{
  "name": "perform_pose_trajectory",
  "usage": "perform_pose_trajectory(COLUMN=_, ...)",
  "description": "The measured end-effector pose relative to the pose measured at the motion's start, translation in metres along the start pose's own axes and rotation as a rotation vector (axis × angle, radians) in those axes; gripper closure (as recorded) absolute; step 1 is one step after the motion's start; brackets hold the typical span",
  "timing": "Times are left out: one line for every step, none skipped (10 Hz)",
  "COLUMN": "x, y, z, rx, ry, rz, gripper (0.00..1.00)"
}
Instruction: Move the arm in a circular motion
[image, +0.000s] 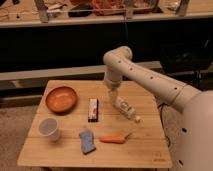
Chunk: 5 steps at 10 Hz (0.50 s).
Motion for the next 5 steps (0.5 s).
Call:
perform_pose_trajectory(x=0.021, y=0.002, z=-0.003, rx=0.004, ry=0.006, rz=0.014, gripper=0.2)
perform_pose_trajectory(x=0.044, y=0.007, z=-0.009, rx=0.013, ry=0.016, rz=0.033, gripper=0.2)
perform_pose_trajectory(x=0.07, y=0.015, z=-0.018, rx=0.021, ry=0.031, rz=0.062, gripper=0.2)
perform_pose_trajectory(x=0.094, y=0.026, z=-0.025, rx=0.02, ry=0.042, rz=0.089, gripper=0.2)
perform_pose_trajectory(x=0.114, y=0.036, z=-0.03, rx=0.021, ry=0.041, rz=0.1, gripper=0.2)
